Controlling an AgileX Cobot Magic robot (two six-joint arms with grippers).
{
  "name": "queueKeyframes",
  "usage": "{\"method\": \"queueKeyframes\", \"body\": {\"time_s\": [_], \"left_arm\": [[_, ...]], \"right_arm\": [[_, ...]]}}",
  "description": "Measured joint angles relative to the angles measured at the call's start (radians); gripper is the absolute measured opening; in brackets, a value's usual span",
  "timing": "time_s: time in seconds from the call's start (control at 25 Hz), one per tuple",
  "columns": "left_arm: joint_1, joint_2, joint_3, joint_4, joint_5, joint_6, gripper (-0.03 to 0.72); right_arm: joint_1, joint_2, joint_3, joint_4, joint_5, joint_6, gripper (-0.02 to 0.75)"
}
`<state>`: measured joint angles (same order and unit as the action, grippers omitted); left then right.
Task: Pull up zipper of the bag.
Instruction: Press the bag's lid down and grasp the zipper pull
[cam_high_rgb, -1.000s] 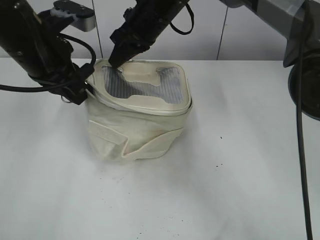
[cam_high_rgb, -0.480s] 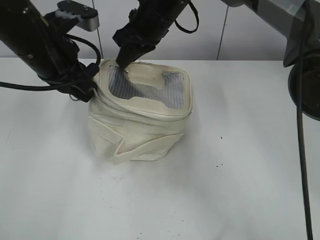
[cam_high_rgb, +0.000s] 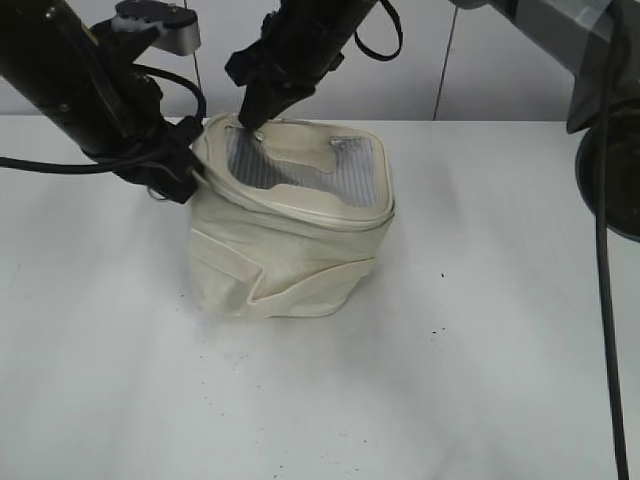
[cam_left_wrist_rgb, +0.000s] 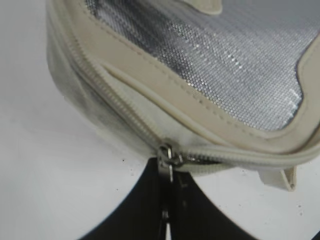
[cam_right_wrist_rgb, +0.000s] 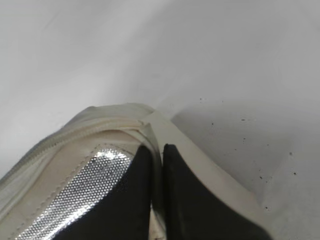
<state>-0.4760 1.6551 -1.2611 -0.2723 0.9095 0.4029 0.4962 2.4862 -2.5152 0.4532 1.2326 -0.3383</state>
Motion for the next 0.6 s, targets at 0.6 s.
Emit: {"method": "queueKeyframes", "body": {"time_s": [0.6], "left_arm": [[-0.010, -0.005, 0.011, 0.002, -0.176, 0.011, 0.061]], "right_arm": [[-0.036, 0.001, -0.013, 0.012, -0.002, -0.077, 0.013]]}}
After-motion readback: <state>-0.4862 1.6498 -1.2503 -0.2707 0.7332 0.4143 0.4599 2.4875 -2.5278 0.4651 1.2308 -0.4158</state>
